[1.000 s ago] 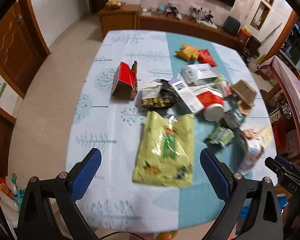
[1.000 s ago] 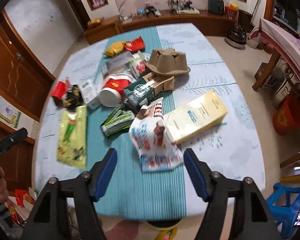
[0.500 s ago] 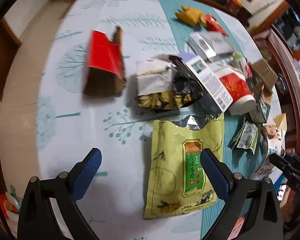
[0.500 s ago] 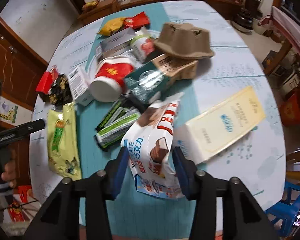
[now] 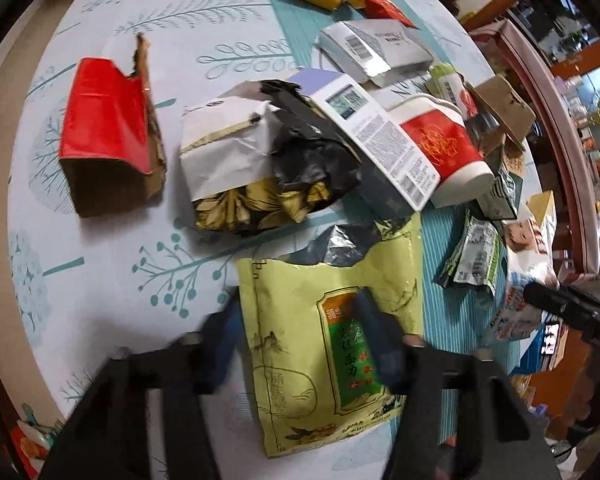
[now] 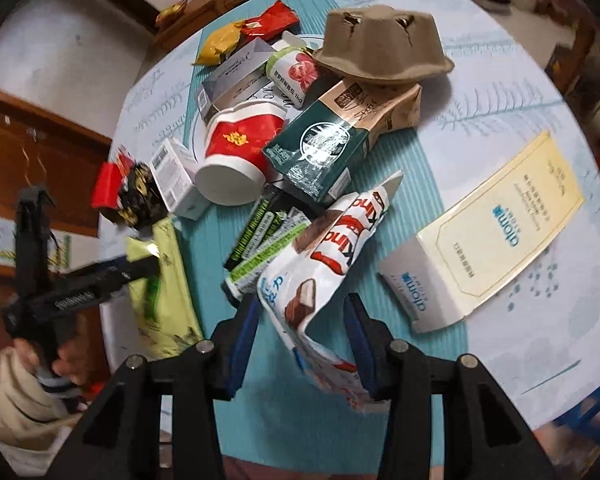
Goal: Collect trash
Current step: 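Grasp the yellow-green snack bag with the left gripper while the right grasps the Kinder wrapper, then lift the snack bag and Kinder wrapper and carry both toward the black bin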
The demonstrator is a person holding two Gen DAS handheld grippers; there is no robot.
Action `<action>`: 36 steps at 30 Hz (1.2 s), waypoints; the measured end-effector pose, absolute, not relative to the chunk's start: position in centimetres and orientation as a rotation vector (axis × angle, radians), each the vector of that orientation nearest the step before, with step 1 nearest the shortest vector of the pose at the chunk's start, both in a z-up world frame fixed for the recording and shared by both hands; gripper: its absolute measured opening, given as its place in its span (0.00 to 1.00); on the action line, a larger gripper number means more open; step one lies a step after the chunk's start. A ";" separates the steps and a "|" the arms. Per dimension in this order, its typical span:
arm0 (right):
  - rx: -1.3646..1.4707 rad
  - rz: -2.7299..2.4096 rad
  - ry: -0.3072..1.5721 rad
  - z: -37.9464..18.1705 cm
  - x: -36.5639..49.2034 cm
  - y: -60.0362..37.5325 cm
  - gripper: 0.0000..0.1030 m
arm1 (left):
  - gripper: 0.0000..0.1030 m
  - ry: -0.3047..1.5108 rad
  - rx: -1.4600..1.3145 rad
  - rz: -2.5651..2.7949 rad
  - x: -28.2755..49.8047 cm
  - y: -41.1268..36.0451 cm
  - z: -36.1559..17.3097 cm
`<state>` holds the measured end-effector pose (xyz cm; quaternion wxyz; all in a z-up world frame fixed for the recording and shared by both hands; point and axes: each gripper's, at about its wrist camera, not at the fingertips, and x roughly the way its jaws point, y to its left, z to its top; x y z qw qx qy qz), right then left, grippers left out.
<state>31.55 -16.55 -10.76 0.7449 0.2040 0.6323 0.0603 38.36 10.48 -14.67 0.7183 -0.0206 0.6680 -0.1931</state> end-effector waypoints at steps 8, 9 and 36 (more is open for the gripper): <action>0.551 0.185 1.374 -10.0 31.8 -16.3 0.17 | 0.03 1.430 -0.032 -0.440 36.5 9.4 -12.5; 0.545 0.195 1.366 -9.7 31.8 -16.0 0.16 | 0.03 1.401 -0.027 -0.442 35.8 9.1 -11.5; 0.313 0.626 1.132 0.7 16.6 -16.9 0.15 | 0.02 0.873 0.000 -0.170 10.3 3.2 6.3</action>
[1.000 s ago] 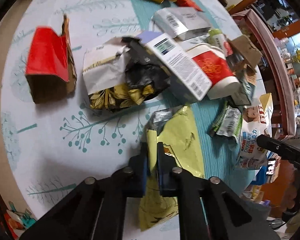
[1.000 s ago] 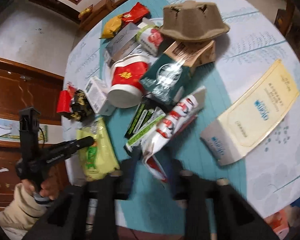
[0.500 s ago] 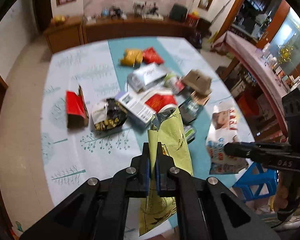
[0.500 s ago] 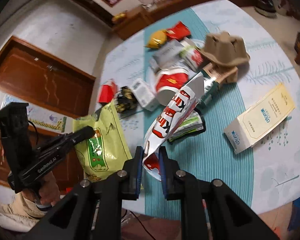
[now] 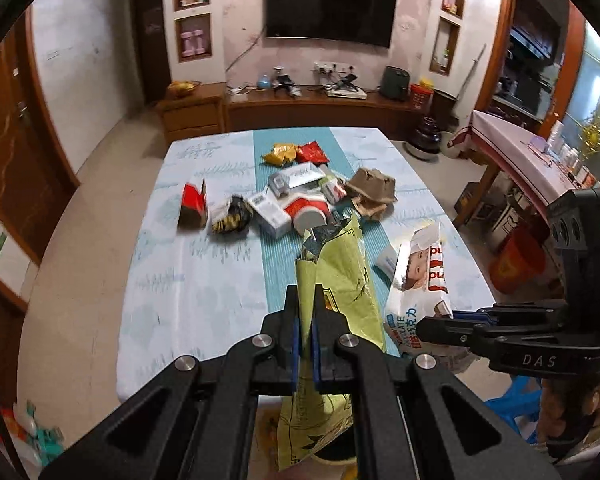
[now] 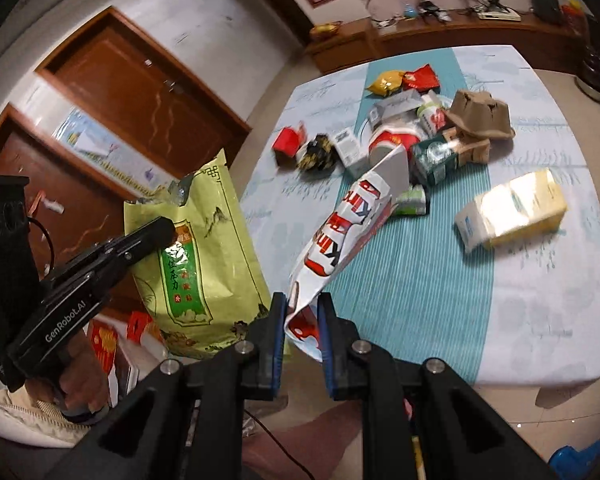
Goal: Collect trash
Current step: 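Lift the snack bag and Kinder wrapper and carry both toward the black bin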
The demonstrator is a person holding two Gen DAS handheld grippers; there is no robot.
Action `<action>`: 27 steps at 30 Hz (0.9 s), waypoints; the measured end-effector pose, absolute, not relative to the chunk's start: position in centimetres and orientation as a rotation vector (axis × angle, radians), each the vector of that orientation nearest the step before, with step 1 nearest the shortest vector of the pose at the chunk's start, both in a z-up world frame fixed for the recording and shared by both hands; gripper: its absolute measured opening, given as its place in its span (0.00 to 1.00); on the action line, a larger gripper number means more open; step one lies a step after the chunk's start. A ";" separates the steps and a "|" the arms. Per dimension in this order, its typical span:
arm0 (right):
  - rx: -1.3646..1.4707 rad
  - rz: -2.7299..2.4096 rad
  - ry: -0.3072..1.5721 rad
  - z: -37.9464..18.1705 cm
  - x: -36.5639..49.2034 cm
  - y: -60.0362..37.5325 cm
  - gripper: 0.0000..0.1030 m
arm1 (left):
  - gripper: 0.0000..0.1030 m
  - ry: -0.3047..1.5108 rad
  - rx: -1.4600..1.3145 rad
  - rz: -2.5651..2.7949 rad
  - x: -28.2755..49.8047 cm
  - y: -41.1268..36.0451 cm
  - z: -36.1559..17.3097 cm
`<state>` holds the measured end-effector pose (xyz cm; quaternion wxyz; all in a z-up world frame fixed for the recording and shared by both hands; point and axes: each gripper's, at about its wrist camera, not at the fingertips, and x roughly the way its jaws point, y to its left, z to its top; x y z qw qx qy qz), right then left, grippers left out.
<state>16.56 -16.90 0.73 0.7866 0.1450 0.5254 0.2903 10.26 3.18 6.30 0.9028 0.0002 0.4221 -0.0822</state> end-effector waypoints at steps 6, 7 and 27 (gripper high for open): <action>0.283 0.661 1.185 -1.2 10.4 -18.2 0.15 | 0.02 0.924 -0.006 -0.116 3.6 1.2 5.0; 0.290 0.661 1.209 -2.0 9.2 -18.5 0.15 | 0.02 0.936 0.002 -0.112 2.8 1.0 4.6; 0.374 0.375 1.401 -21.5 0.5 -19.3 0.15 | 0.03 1.163 -0.004 -0.158 -1.3 -0.5 -17.4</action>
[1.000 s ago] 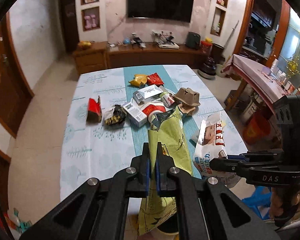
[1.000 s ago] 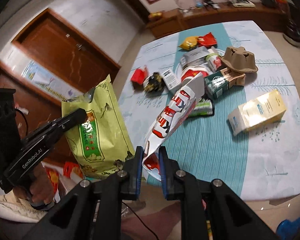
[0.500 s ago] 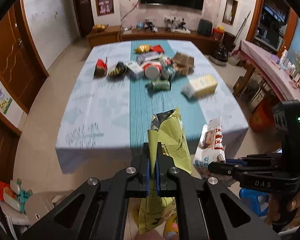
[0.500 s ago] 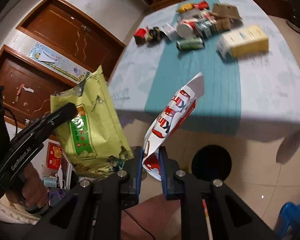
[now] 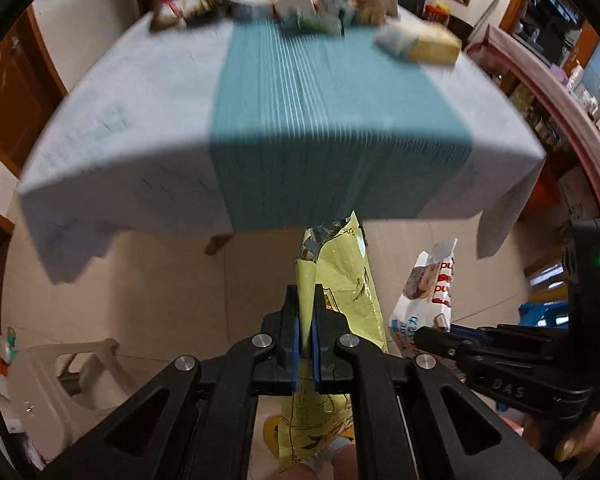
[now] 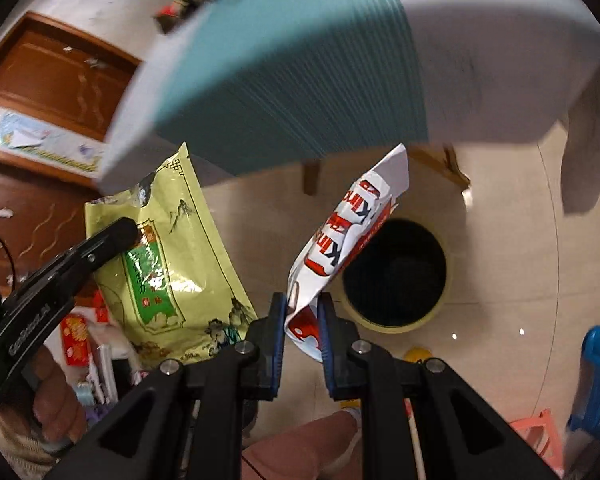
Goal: Collect trash
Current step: 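Lift the snack bag and Kinder wrapper and carry both toward the black bin, then open both grippers over the bin to drop the bag and wrapper, then raise both tools back toward the table items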
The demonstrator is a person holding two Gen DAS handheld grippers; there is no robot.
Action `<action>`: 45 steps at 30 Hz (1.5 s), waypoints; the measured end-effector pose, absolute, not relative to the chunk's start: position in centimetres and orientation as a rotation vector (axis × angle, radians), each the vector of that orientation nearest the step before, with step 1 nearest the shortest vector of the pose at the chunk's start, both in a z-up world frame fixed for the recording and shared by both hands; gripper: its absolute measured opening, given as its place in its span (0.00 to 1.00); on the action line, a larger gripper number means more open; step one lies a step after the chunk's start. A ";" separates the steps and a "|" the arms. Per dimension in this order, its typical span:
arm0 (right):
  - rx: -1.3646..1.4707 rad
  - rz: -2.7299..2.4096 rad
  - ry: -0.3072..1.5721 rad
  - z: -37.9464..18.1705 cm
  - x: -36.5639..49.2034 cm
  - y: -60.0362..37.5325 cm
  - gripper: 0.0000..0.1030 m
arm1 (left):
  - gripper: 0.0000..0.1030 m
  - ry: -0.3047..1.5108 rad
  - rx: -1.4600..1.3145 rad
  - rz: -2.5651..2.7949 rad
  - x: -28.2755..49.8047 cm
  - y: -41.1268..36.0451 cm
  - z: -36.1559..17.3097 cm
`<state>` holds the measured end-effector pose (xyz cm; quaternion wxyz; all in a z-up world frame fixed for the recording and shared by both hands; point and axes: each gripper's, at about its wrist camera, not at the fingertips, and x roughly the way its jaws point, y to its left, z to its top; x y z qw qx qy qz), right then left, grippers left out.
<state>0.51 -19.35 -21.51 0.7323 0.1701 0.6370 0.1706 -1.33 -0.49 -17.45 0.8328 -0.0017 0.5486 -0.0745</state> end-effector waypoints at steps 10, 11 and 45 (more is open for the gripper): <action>0.418 0.227 1.415 -34.6 0.6 -19.7 0.16 | 0.23 1.159 0.023 -0.177 -0.3 -2.5 -29.5; 0.425 0.220 1.412 -35.1 0.8 -19.8 0.16 | 0.28 1.158 0.021 -0.186 -0.2 -2.6 -30.4; 0.379 0.216 1.257 -8.3 -1.0 -17.4 0.30 | 0.48 1.074 0.062 -0.287 -3.0 2.5 -2.7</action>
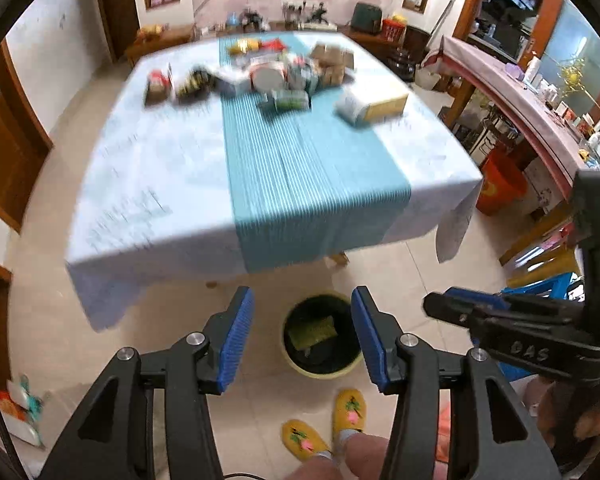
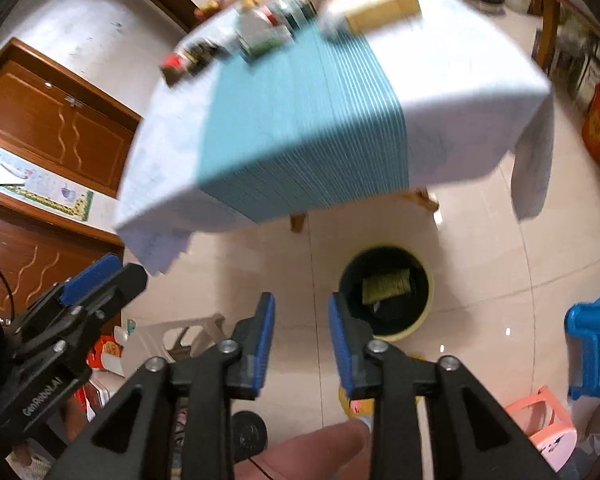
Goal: Collect trash
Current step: 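Raise both tools back toward the table items, then grasp the green tube packets with the left gripper while the right grasps the yellow toothpaste box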
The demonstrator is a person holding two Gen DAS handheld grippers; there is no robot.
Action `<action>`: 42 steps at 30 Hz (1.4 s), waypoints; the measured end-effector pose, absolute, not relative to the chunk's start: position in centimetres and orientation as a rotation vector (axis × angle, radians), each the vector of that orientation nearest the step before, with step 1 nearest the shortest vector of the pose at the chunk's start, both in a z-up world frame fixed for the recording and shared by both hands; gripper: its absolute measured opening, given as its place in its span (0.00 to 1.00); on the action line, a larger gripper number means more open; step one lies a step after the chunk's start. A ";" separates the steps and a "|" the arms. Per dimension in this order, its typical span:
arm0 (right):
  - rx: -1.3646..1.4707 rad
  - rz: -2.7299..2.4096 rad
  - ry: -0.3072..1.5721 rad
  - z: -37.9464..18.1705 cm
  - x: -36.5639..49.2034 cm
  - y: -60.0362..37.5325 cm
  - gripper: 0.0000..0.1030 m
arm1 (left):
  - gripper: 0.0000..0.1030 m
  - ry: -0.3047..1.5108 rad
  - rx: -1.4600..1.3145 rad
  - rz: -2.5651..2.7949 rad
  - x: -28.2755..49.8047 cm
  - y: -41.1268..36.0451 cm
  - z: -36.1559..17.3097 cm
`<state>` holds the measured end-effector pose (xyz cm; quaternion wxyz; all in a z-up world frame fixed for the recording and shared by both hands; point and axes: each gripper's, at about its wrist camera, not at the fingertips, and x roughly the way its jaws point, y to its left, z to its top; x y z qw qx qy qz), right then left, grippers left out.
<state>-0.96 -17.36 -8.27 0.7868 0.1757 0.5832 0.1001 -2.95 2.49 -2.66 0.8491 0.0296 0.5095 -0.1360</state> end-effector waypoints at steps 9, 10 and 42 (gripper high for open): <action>0.373 0.211 1.096 -1.1 -0.5 -17.0 0.31 | 0.55 0.981 0.074 -0.299 -2.5 4.3 5.0; 0.372 0.212 1.085 -0.5 -0.4 -17.0 0.31 | 0.58 0.970 0.067 -0.296 -2.2 4.7 5.4; 0.545 0.026 1.106 -2.2 18.3 -24.5 0.66 | 0.77 1.062 0.146 -0.278 18.2 -0.3 2.1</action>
